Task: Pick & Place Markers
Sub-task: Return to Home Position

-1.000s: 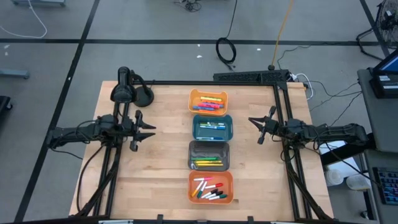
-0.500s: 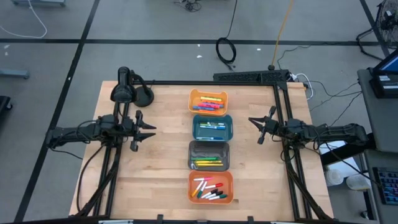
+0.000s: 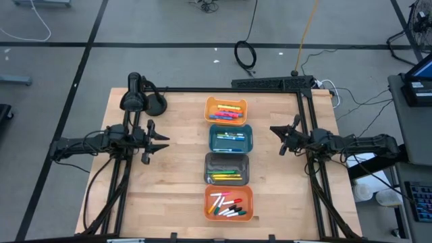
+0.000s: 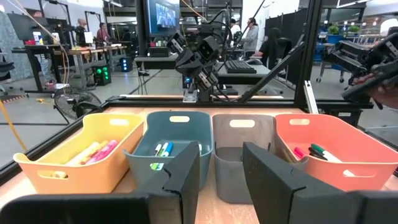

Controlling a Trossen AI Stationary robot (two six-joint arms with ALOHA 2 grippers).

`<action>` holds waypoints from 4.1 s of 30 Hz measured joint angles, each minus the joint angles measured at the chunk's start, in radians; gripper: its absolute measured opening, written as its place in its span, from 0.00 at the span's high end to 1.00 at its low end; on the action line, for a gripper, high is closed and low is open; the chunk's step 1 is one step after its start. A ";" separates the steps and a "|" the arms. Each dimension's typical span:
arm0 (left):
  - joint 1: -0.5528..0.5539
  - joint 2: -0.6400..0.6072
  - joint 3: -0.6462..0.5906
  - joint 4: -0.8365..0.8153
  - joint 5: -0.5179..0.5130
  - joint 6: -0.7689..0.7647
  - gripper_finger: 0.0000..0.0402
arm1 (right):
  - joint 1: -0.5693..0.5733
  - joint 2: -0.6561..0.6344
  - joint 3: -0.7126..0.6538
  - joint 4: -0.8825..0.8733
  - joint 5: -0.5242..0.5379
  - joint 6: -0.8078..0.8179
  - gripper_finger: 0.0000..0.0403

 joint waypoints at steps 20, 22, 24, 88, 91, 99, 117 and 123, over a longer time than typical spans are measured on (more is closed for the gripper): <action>0.000 0.000 0.000 0.000 0.001 0.000 0.68 | -0.115 0.002 0.000 -0.030 -0.368 0.692 0.97; 0.000 0.000 0.000 0.000 0.001 0.000 0.68 | -0.141 0.002 0.000 -0.029 -0.396 0.730 0.97; 0.000 0.000 0.000 0.000 0.001 0.000 0.68 | -0.167 0.002 0.000 -0.028 -0.444 0.758 0.97; 0.000 0.000 0.000 0.000 0.001 0.000 0.68 | -0.201 0.002 0.000 0.054 -0.654 0.844 0.97; 0.000 0.000 0.000 0.000 0.001 0.000 0.68 | -0.201 0.002 0.000 0.054 -0.654 0.844 0.97; 0.000 0.000 0.000 0.000 0.001 0.000 0.68 | -0.201 0.002 0.000 0.054 -0.654 0.844 0.97; 0.000 0.000 0.000 0.000 0.001 0.000 0.68 | -0.201 0.002 0.000 0.055 -0.654 0.844 0.97; 0.000 0.000 0.000 0.000 0.001 0.000 0.68 | -0.201 0.002 0.000 0.054 -0.654 0.844 0.97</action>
